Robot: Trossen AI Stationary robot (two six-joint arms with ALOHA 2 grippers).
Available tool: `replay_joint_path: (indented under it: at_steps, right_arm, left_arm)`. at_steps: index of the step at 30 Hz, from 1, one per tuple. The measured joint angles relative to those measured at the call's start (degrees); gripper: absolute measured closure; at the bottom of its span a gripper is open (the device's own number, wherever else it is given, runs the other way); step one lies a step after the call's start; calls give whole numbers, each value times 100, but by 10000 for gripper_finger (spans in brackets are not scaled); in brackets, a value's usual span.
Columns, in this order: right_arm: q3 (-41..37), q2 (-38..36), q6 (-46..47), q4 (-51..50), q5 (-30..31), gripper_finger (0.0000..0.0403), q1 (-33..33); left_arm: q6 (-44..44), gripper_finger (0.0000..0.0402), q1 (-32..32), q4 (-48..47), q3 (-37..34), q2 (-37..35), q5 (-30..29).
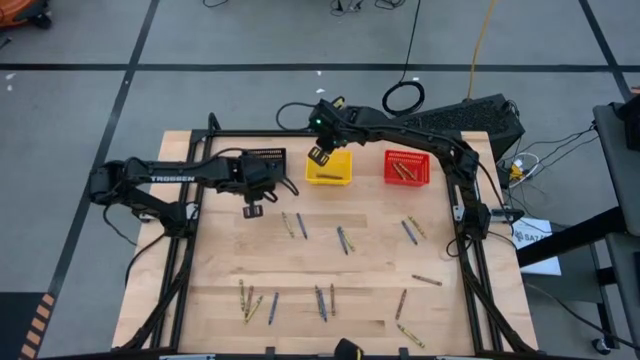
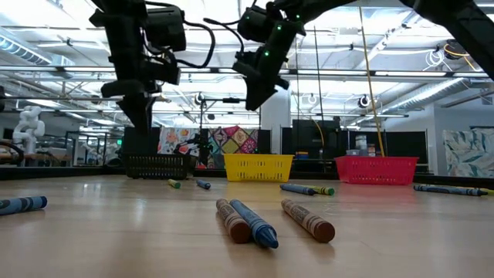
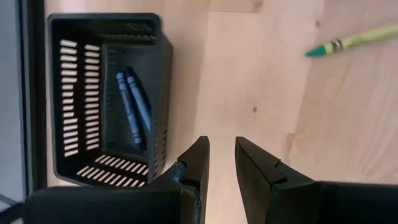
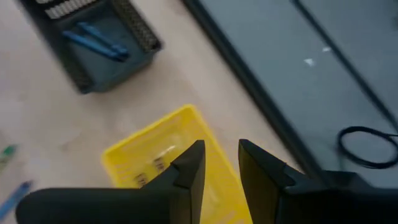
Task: Sort crayons
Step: Put the green crayon into the red bin
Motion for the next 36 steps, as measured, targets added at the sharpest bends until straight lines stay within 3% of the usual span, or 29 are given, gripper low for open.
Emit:
replay_joint_path:
  at_steps: [4,7,11,15,23,30,36]
  right_arm:
    - [0,0,-97,-12,464,318,-68]
    - [-1,0,-165,-181,740,318,-85]
    - [-2,0,-243,-533,899,318,-75]
    - [-2,-6,-256,-931,900,318,-66]
    - [-7,-313,-348,-1367,896,318,-59]
    - [-7,-707,-481,-1176,875,318,-59]
    - [-7,-833,-705,-1182,868,318,-59]
  left_arm:
    - [184,331,-162,-90,1,0,50]
    - [162,331,-193,-279,1,0,452]
    - [-86,331,-193,-504,1,0,907]
    - [-126,331,-193,-554,1,0,956]
    - [-1483,331,-360,-422,1,0,963]
    - [-2346,331,-781,174,1,-2,573]
    - [-2969,331,-809,284,1,-2,871]
